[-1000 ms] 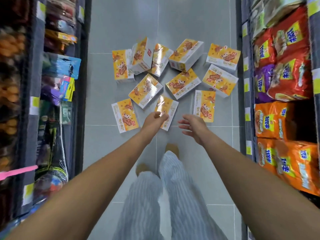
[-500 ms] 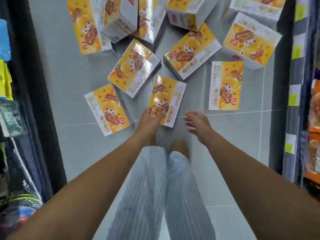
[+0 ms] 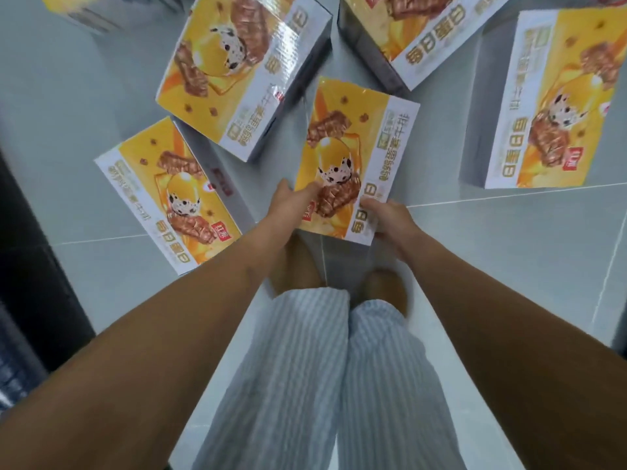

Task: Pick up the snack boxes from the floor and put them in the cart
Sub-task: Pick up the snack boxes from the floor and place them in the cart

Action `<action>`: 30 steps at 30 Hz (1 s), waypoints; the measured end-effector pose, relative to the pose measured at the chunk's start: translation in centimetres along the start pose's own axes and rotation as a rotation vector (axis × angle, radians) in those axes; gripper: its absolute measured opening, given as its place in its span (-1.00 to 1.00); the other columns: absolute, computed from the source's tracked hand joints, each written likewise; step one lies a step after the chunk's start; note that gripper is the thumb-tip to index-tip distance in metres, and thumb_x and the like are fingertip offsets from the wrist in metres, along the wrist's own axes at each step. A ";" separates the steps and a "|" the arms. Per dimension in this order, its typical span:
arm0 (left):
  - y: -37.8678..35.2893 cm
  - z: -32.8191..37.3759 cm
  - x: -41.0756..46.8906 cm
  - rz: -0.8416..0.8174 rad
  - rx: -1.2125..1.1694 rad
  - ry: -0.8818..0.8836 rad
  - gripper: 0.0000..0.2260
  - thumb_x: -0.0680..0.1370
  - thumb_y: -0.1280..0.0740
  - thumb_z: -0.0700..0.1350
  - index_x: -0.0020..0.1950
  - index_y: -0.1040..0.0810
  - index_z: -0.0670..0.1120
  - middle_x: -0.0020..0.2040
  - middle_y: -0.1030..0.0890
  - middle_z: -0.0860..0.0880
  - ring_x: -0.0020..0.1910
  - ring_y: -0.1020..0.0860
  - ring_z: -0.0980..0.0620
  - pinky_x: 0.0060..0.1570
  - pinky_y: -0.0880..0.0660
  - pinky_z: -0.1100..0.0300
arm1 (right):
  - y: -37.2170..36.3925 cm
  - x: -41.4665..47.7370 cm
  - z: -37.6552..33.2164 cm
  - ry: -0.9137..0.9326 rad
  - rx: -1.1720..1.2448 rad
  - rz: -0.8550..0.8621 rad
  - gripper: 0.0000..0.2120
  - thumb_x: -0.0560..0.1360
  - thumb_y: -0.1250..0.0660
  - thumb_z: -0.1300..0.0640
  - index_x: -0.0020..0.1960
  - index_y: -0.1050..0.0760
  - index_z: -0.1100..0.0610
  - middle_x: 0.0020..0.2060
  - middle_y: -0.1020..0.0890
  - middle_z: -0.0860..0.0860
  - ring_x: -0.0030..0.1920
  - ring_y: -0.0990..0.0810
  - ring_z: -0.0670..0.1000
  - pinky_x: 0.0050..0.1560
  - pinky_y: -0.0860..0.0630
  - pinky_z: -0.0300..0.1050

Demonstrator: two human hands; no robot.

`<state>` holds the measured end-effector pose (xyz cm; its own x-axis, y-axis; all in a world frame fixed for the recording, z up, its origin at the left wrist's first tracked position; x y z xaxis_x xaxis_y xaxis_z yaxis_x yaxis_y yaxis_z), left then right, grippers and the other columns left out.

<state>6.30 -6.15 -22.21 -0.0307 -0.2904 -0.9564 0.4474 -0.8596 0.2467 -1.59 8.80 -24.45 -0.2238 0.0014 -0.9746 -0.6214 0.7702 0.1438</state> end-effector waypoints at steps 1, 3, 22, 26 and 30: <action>0.1 -0.1 0.3 -0.013 0.000 0.007 -0.51 0.49 -0.37 0.09 0.32 -0.37 -0.12 0.28 -0.53 -0.10 0.19 -0.55 -0.11 0.21 -0.48 0.04 | -0.3 0.4 0.2 -0.020 0.015 0.001 -0.75 0.55 -0.32 0.15 0.20 -0.50 0.20 0.09 -0.66 0.14 -0.10 -0.66 0.07 -0.08 -0.59 -0.06; 0.1 -0.5 0.9 -0.017 0.020 0.000 -0.42 0.37 -0.40 0.19 0.27 -0.41 -0.10 0.24 -0.56 -0.08 0.17 -0.56 -0.11 0.21 -0.49 0.00 | -0.4 0.5 0.1 -0.041 0.020 -0.009 -0.81 0.55 -0.31 0.14 0.14 -0.50 0.17 0.10 -0.66 0.16 -0.04 -0.66 0.10 -0.01 -0.59 -0.02; 3.7 -0.3 -13.8 -0.122 -0.233 0.072 -0.55 0.54 -0.26 0.18 0.32 -0.25 -0.02 0.05 -0.55 -0.12 -0.18 -0.56 0.04 -0.26 -0.50 0.16 | 3.2 -12.7 -3.7 -0.035 -0.047 -0.092 -0.51 0.53 -0.27 -0.19 0.31 -0.32 0.09 0.09 -0.64 0.12 0.06 -0.62 0.13 0.04 -0.55 0.18; 4.7 -1.4 -19.6 -0.091 -0.319 0.034 -0.60 0.54 -0.27 0.17 0.24 -0.26 0.01 0.18 -0.54 -0.13 -0.18 -0.53 0.08 -0.28 -0.49 0.19 | 4.1 -17.3 -4.1 -0.002 -0.132 -0.107 -0.51 0.51 -0.28 -0.21 0.29 -0.36 0.08 0.07 -0.64 0.12 0.07 -0.61 0.14 0.12 -0.52 0.24; 5.4 -3.0 -25.2 -0.056 -0.424 0.012 -0.60 0.52 -0.29 0.19 0.24 -0.28 0.06 0.12 -0.56 -0.12 -0.16 -0.56 0.05 -0.25 -0.52 0.18 | 5.2 -22.2 -4.3 0.046 -0.217 -0.142 -0.44 0.46 -0.31 -0.27 0.31 -0.39 0.06 0.06 -0.66 0.11 0.07 -0.62 0.15 0.06 -0.56 0.20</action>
<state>12.22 -2.20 2.78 -0.0563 -0.2412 -0.9688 0.7734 -0.6243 0.1105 -3.08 10.06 -1.31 -0.1536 -0.1298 -0.9796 -0.7945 0.6057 0.0443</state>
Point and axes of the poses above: each hand's wrist, its own x-axis towards the middle knuckle, its own y-axis out of the back of the hand, z = x × y, the point moved 1 cm from there along x, towards the middle knuckle
